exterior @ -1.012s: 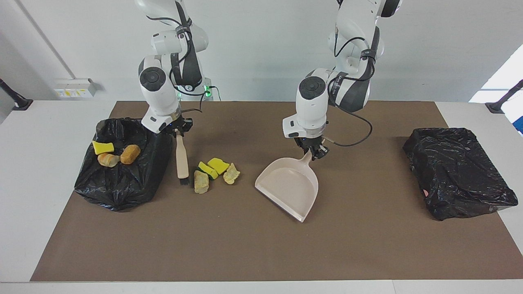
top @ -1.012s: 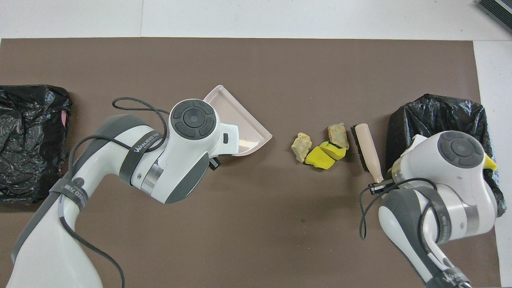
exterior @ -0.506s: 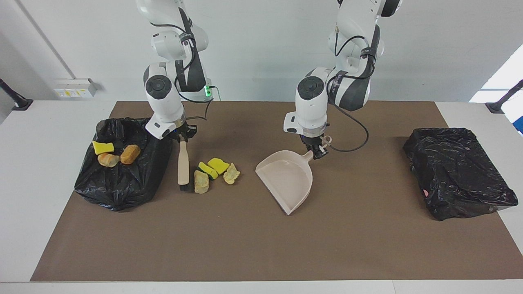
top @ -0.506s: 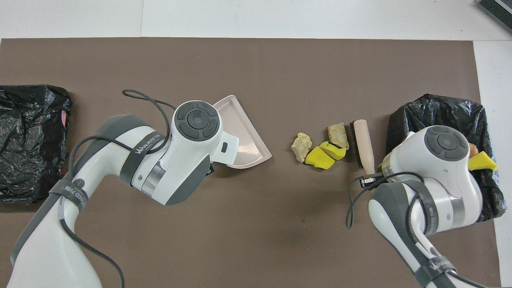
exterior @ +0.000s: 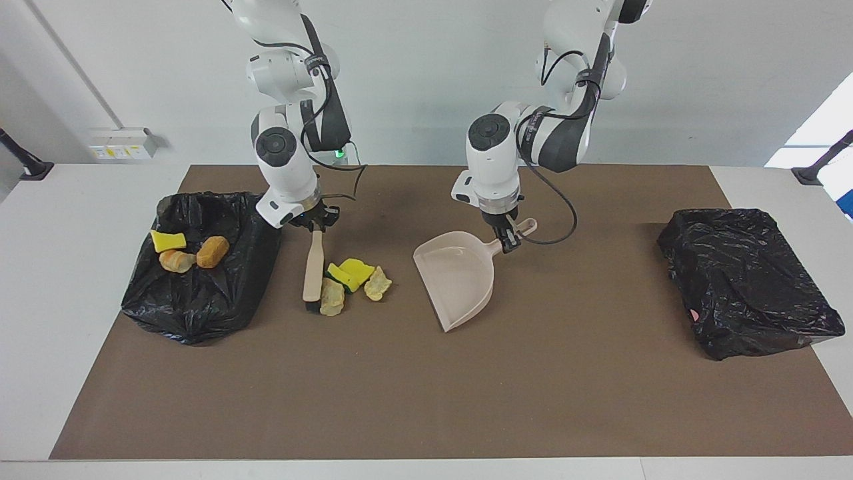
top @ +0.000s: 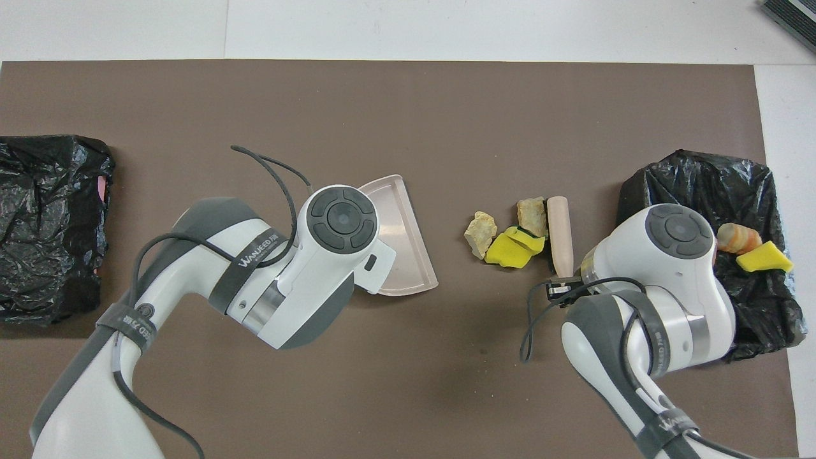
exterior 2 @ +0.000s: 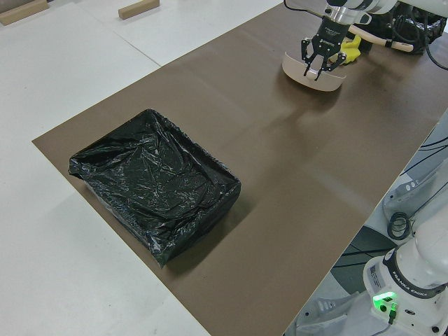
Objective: Sweep and dump trash in bin
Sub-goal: 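Bring the brush with the right gripper behind the sponge and rock pile, then sweep the sponges and rocks with the right gripper into the dustpan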
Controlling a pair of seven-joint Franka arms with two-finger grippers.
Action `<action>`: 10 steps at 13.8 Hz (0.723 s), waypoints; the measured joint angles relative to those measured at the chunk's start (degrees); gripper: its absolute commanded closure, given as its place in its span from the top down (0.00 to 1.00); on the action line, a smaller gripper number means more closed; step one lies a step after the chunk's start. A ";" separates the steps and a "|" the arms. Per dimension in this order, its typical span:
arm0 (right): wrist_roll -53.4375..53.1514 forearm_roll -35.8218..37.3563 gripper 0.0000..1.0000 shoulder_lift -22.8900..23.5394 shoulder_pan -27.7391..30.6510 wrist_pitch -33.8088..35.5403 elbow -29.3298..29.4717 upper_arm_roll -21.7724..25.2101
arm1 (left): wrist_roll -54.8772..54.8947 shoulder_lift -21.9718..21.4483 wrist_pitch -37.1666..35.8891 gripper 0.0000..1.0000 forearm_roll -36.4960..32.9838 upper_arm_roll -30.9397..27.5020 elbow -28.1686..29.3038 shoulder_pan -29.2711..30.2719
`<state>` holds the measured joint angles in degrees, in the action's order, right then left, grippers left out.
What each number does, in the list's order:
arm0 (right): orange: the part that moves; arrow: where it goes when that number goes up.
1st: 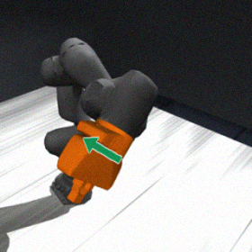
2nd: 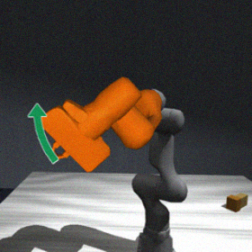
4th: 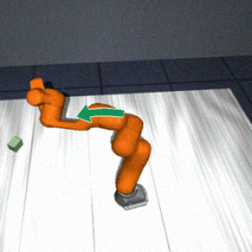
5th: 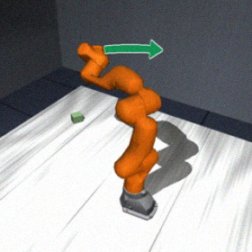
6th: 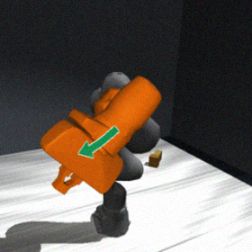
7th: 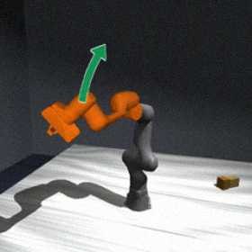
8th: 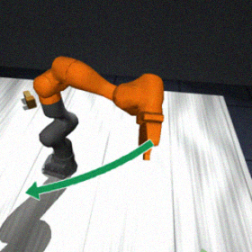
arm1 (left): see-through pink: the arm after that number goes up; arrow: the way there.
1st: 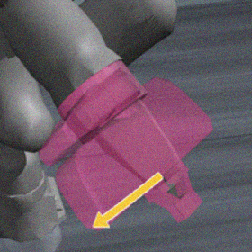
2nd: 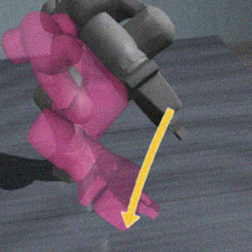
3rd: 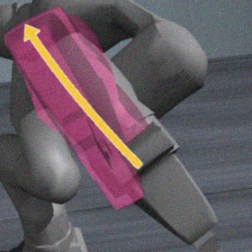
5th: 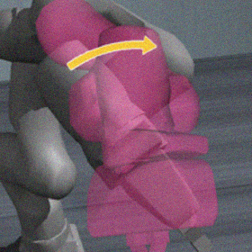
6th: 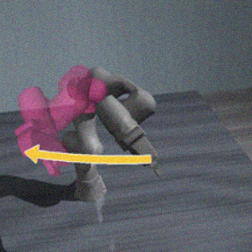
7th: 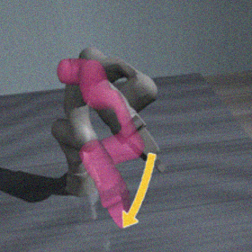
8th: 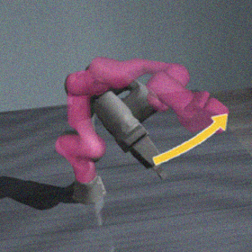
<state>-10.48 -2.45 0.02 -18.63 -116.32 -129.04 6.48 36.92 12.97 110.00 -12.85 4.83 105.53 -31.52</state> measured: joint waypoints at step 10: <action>-9.74 -5.03 0.00 0.01 -8.94 -0.63 1.09 -0.14 | 6.58 -2.34 0.82 0.00 -0.05 0.27 5.24 -1.93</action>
<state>-20.22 -7.48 0.02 -27.57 -116.96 -127.95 6.34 43.50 10.63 110.82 -12.90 5.10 110.77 -33.45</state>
